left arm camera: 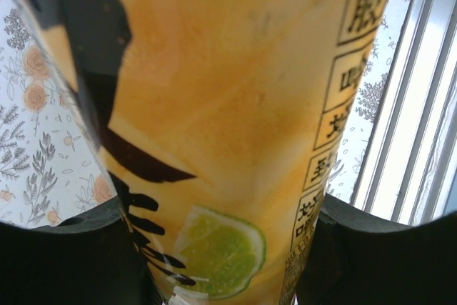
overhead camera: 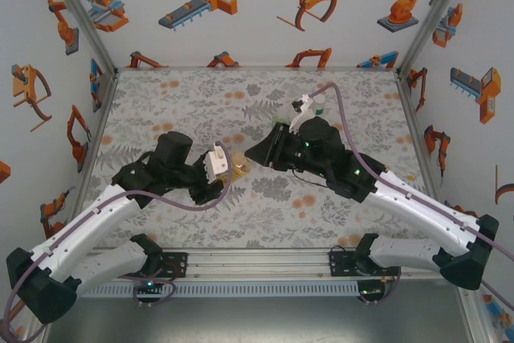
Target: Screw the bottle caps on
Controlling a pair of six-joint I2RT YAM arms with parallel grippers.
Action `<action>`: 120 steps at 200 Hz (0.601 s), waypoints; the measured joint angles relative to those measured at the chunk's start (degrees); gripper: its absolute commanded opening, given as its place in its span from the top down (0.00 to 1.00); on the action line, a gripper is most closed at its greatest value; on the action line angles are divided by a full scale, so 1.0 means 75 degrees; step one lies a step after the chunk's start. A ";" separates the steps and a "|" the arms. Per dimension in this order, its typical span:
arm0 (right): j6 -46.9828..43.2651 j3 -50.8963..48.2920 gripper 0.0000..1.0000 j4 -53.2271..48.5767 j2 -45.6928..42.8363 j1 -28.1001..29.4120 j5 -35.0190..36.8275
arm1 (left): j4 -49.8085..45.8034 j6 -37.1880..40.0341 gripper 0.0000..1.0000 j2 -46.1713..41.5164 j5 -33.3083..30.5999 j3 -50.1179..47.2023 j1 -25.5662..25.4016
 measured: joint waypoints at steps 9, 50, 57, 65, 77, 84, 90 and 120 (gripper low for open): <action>0.0023 0.0003 0.98 0.0050 0.0073 0.0003 0.0050 | -0.0020 -0.0017 1.00 0.0020 0.0026 0.0000 0.0050; -0.0006 0.0163 0.74 -0.0029 0.0181 0.0020 0.0067 | -0.0082 -0.0029 1.00 -0.0044 0.0181 -0.0003 0.0125; -0.0032 0.0227 0.68 -0.0105 0.0181 0.0029 0.0035 | -0.0082 -0.0029 1.00 -0.0082 0.0224 -0.0006 0.0125; -0.0067 0.0297 0.62 -0.0169 0.0181 0.0047 0.0020 | -0.0076 -0.0026 1.00 -0.0119 0.0262 -0.0006 0.0122; -0.0146 0.0399 0.56 -0.0268 0.0175 0.0067 -0.0038 | -0.0052 -0.0017 1.00 -0.0163 0.0341 -0.0006 0.0122; -0.0178 0.0446 0.53 -0.0303 0.0166 0.0073 -0.0082 | 0.0009 -0.0006 1.00 -0.0172 0.0431 -0.0006 0.0119; -0.0221 0.0478 0.51 -0.0347 0.0166 0.0093 -0.0154 | 0.0149 0.0006 1.00 -0.0175 0.0545 -0.0006 0.0108; -0.0420 0.0603 0.42 -0.0557 0.0128 0.0166 -0.0274 | 0.0431 0.0093 1.00 -0.0184 0.0833 -0.0006 0.0064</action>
